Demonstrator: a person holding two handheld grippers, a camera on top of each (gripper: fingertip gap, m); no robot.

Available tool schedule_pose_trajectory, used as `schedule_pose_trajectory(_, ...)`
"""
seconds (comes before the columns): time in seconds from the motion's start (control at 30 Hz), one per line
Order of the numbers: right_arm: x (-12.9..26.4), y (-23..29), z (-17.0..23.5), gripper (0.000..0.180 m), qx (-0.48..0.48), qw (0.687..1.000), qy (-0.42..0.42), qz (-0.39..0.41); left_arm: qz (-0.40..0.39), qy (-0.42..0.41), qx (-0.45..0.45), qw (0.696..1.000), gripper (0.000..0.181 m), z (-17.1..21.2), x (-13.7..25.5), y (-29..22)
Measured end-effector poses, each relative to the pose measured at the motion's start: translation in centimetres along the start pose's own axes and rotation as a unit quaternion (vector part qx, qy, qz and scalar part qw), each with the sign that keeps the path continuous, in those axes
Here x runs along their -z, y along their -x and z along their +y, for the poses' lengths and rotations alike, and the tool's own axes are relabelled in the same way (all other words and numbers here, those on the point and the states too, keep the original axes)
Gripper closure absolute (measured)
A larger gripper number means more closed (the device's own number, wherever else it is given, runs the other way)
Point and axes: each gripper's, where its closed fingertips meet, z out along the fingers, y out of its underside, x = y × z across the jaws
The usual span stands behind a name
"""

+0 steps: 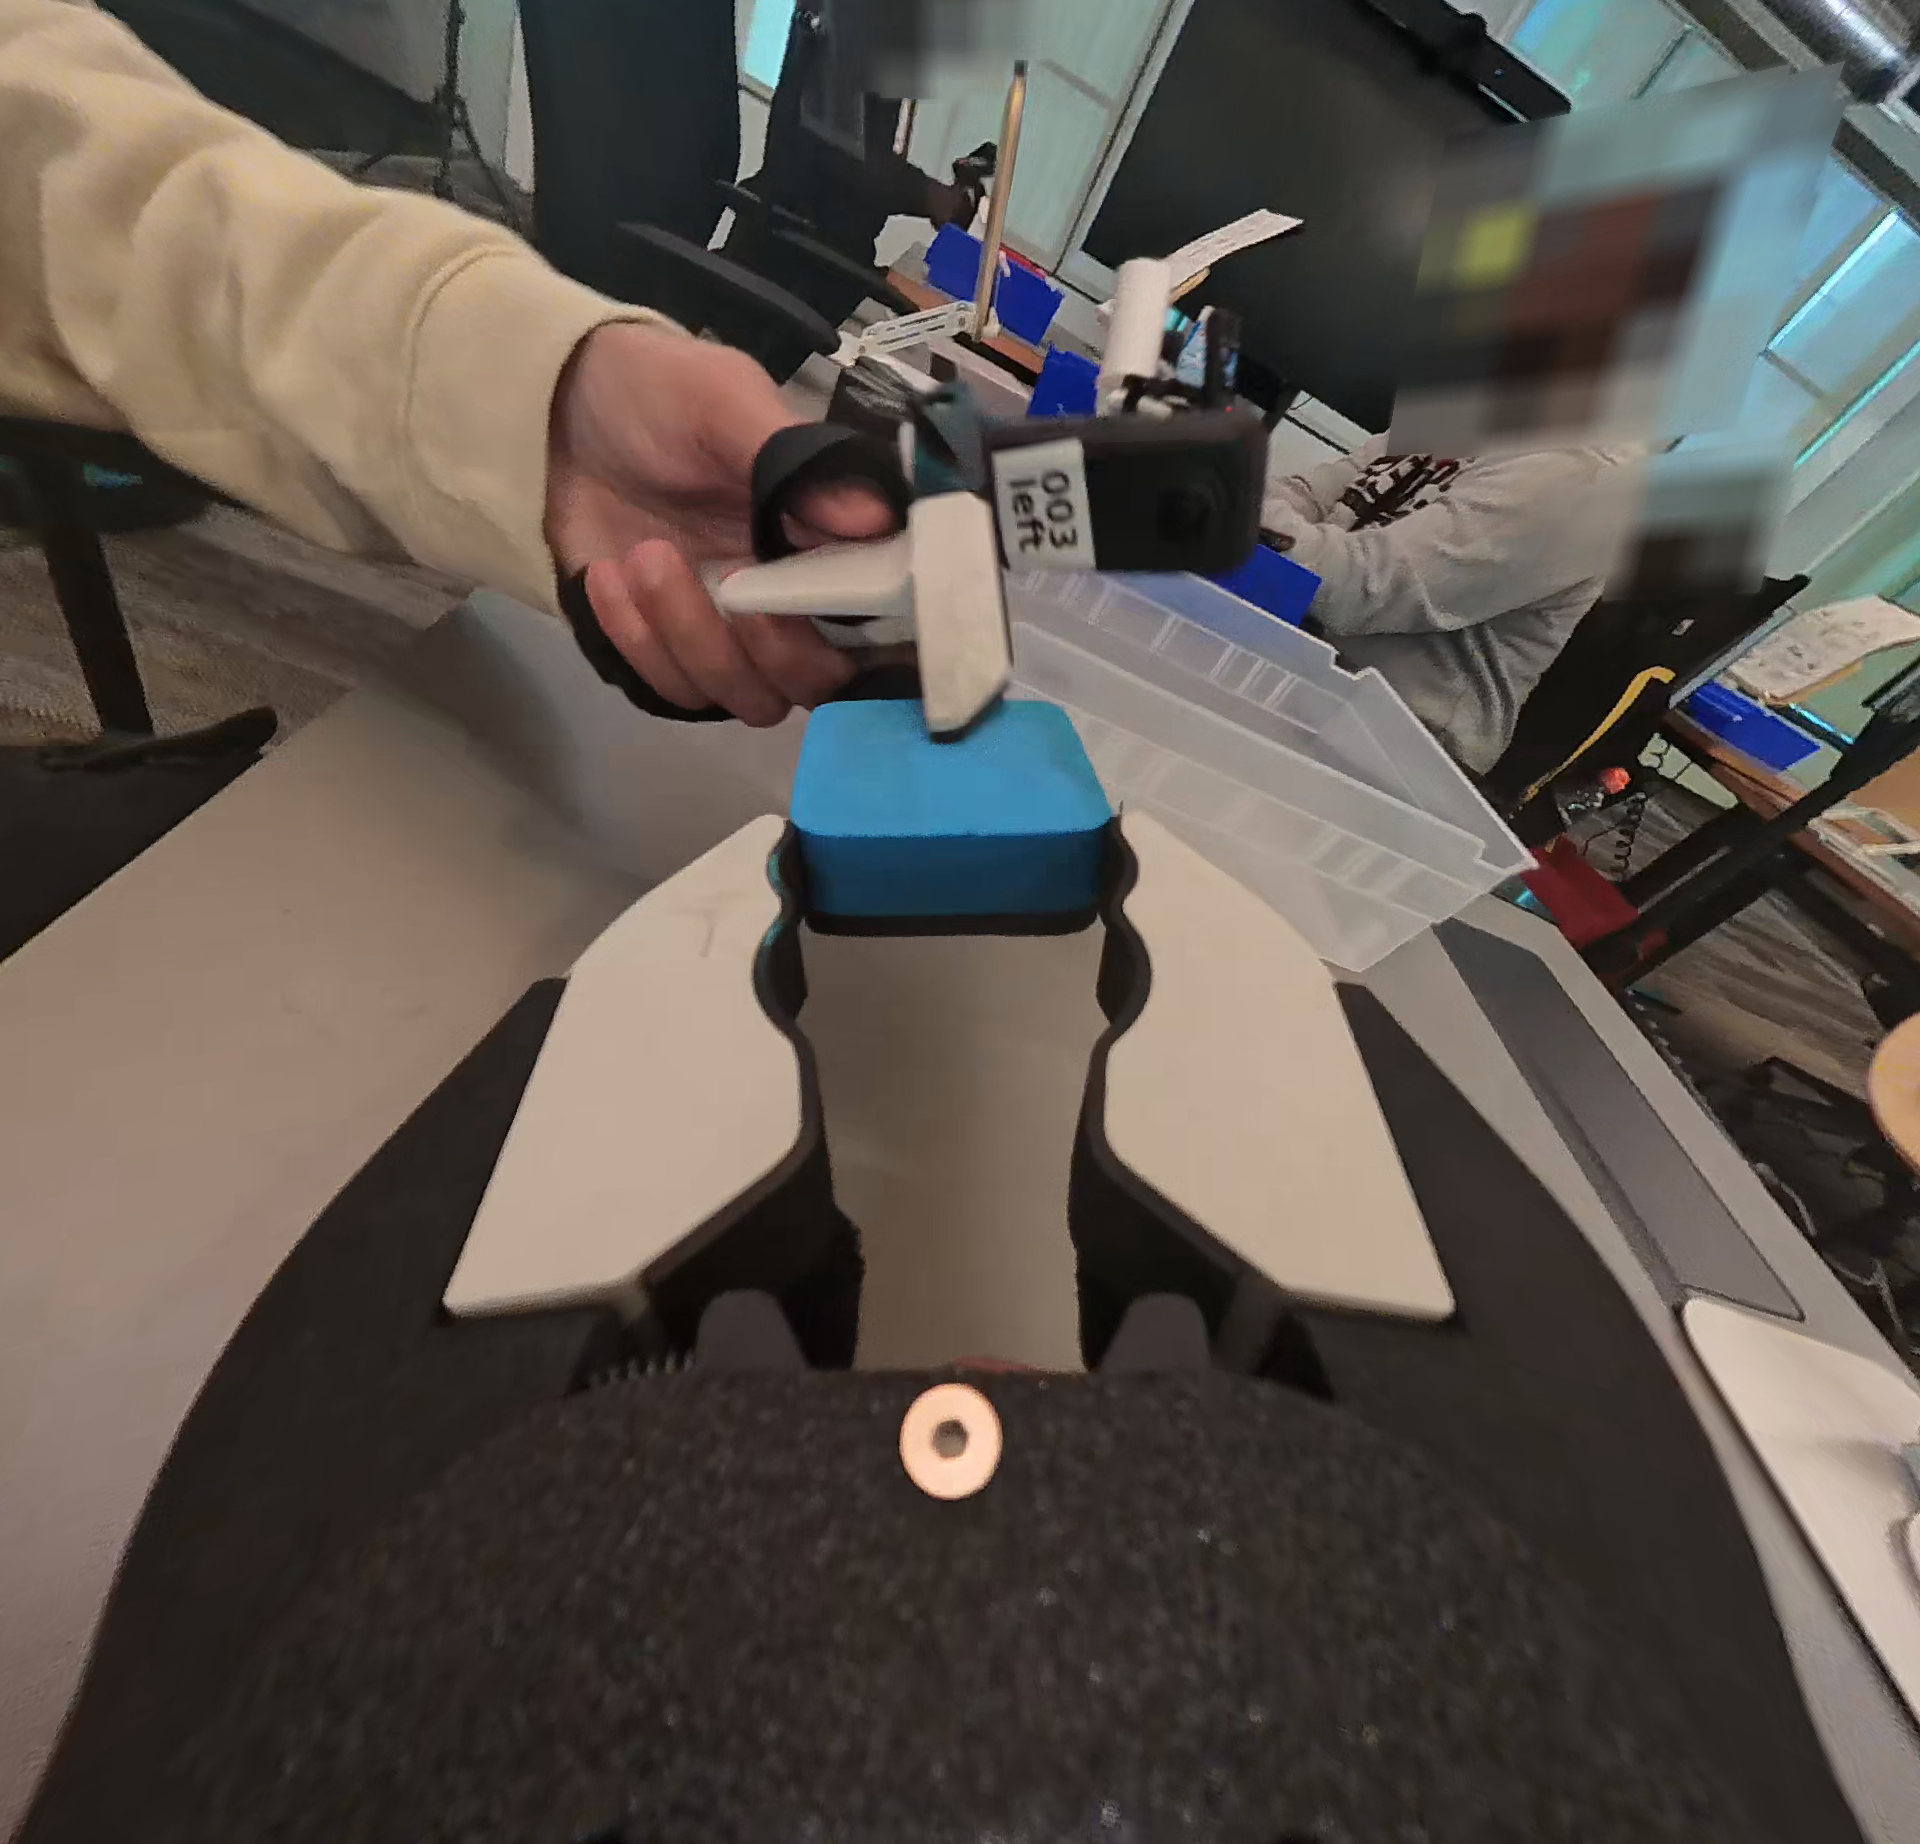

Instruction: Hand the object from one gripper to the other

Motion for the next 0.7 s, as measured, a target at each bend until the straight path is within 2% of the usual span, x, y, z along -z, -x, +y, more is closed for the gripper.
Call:
schedule_pose_trajectory(0.07, 0.6, -1.0, 0.2, 0.126, -0.032, 0.999, -0.015, 0.015, -0.071, -0.002, -0.078, 0.994, 0.127, -0.4, 0.4, 1.1)
schedule_pose_trajectory(0.13, 1.2, -2.3, 1.0, 0.126, -0.078, 0.996, -0.013, 0.034, -0.136, -0.024, -0.162, 0.977, 0.122, -1.4, 1.1, 2.0)
schedule_pose_trajectory(0.2, 1.9, -3.9, 2.0, 0.126, -0.135, 0.989, -0.012, 0.056, -0.199, -0.04, -0.237, 0.95, 0.124, -2.0, 2.0, 2.9)
schedule_pose_trajectory(0.27, 2.5, -5.0, 3.4, 0.126, -0.22, 0.973, -0.003, 0.063, -0.233, -0.056, -0.297, 0.924, 0.124, -2.5, 2.3, 3.3)
schedule_pose_trajectory(0.37, 3.1, -4.8, 3.6, 0.125, -0.373, 0.927, -0.032, -0.003, -0.219, -0.043, -0.326, 0.919, 0.124, -1.9, 1.5, 3.0)
schedule_pose_trajectory(0.43, 3.4, -4.8, 3.0, 0.126, -0.412, 0.909, -0.061, -0.029, -0.195, -0.029, -0.327, 0.924, 0.124, -1.2, 0.7, 2.7)
schedule_pose_trajectory(0.6, 3.1, -4.2, 2.7, 0.126, -0.371, 0.926, -0.06, -0.029, -0.177, -0.019, -0.334, 0.926, 0.122, -0.5, -0.4, 2.1)
schedule_pose_trajectory(0.7, 2.8, -3.6, 2.1, 0.126, -0.366, 0.927, -0.066, -0.048, -0.171, -0.021, -0.324, 0.93, 0.118, -0.5, -0.5, 2.1)
